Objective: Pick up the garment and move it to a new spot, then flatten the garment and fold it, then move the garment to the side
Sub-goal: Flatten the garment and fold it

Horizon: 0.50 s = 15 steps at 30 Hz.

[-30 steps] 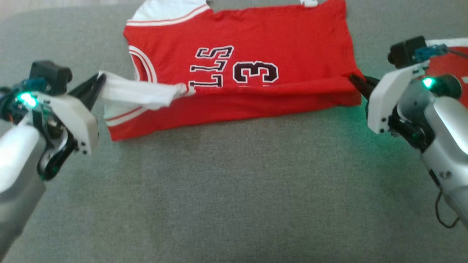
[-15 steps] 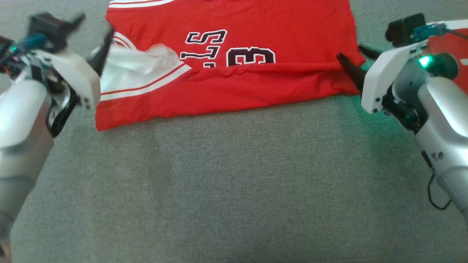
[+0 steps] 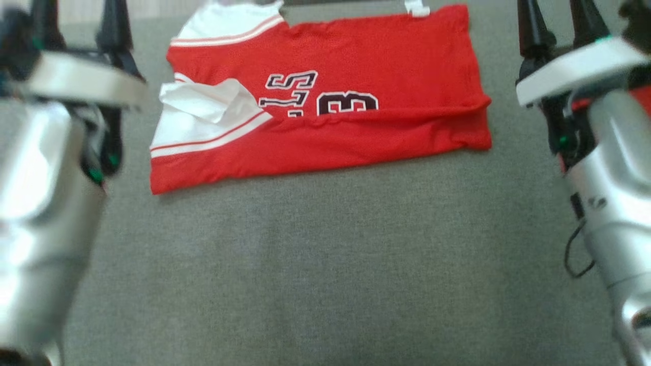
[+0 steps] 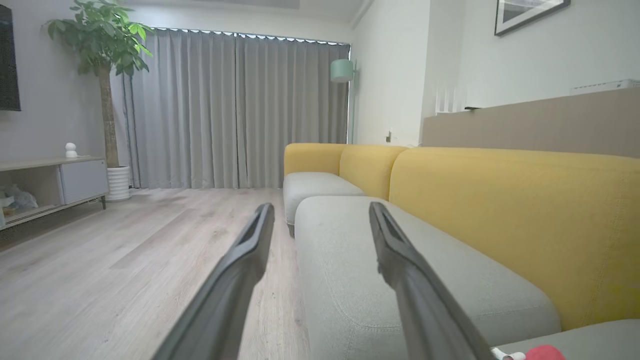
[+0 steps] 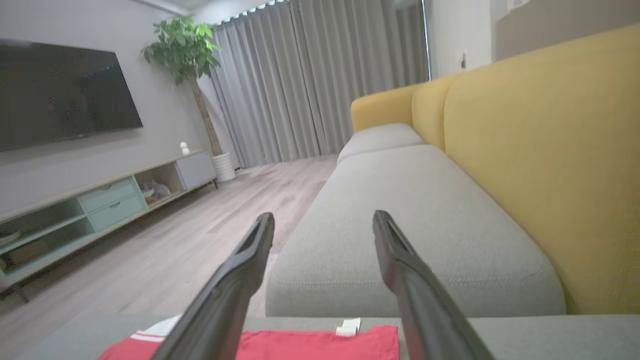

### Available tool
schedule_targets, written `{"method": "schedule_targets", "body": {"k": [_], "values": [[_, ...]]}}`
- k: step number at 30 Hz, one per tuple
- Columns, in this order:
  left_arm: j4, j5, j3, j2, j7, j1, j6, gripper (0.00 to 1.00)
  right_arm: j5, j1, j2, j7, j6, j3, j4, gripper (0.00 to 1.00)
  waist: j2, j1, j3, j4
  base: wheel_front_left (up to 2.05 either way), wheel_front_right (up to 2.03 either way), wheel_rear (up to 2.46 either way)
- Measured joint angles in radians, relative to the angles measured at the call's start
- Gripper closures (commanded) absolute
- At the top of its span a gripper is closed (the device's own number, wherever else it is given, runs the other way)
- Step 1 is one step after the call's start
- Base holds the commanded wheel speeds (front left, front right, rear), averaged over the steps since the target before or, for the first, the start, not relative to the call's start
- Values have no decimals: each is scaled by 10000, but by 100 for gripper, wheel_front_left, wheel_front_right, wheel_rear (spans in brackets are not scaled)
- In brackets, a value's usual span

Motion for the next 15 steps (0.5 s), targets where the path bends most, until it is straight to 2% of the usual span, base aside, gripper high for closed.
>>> {"method": "schedule_targets", "body": {"k": [2,5,8,13,15], "values": [[-717,353,464,-199,0,969,209,0,-617,481,316,-313,0,-750,-127,0,0,0,-226,30,0,0,0],[-1509,698,911,-437,0,2609,238,0,-1615,1585,951,-428,0,-1898,-535,0,0,-1,-568,65,0,0,0],[-2169,1076,1425,-723,2,3967,418,0,-2458,3032,1641,-430,0,-2794,-1361,0,0,-1,-856,139,0,0,0],[-2719,1616,1918,-1388,2,5574,443,0,-3210,5166,1958,-445,0,-3273,-2336,0,0,-1,-1197,331,0,0,0],[-2713,1870,2086,-1567,2,6138,462,0,-3030,5751,2006,-445,0,-3237,-2585,0,0,-1,-1290,349,0,0,0]]}}
